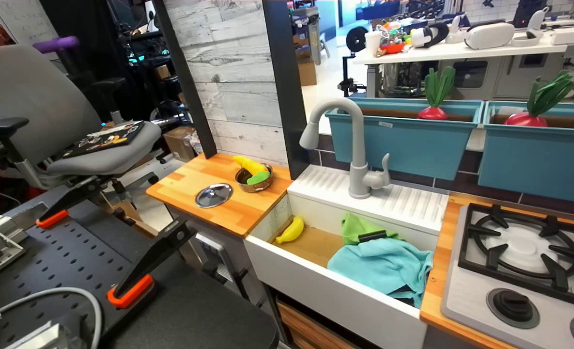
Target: Push the grey faucet head to the right
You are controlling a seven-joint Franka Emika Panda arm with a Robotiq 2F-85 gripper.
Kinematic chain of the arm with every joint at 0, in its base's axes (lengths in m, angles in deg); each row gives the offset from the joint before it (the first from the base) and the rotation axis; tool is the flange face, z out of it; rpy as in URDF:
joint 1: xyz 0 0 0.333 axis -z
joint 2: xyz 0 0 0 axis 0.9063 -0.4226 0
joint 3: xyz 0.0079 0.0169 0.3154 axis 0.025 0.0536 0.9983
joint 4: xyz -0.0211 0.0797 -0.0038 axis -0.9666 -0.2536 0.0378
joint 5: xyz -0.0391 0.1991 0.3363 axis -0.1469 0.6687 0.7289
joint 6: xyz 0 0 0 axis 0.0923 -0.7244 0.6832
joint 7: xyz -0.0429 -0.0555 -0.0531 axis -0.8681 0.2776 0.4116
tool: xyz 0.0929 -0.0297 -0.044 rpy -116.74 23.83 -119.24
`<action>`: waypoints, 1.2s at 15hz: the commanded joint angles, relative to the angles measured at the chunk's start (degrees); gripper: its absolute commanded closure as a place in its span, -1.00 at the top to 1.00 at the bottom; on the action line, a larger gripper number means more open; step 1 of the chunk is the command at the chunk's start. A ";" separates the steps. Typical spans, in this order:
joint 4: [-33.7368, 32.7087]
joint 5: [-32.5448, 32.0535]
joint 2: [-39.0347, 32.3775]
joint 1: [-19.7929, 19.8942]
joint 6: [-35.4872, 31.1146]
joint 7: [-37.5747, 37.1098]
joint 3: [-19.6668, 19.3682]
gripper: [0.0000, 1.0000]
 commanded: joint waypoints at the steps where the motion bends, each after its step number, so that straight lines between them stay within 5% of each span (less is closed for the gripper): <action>1: -5.01 5.56 -11.01 -2.27 -7.35 -1.14 0.01 1.00; 8: -16.11 11.74 -29.69 -1.00 -11.19 -8.34 3.89 1.00; 15: -26.18 12.03 -44.90 4.74 -12.23 -16.45 9.71 1.00; 18: -28.86 16.83 -49.88 7.63 -15.81 -16.07 13.08 1.00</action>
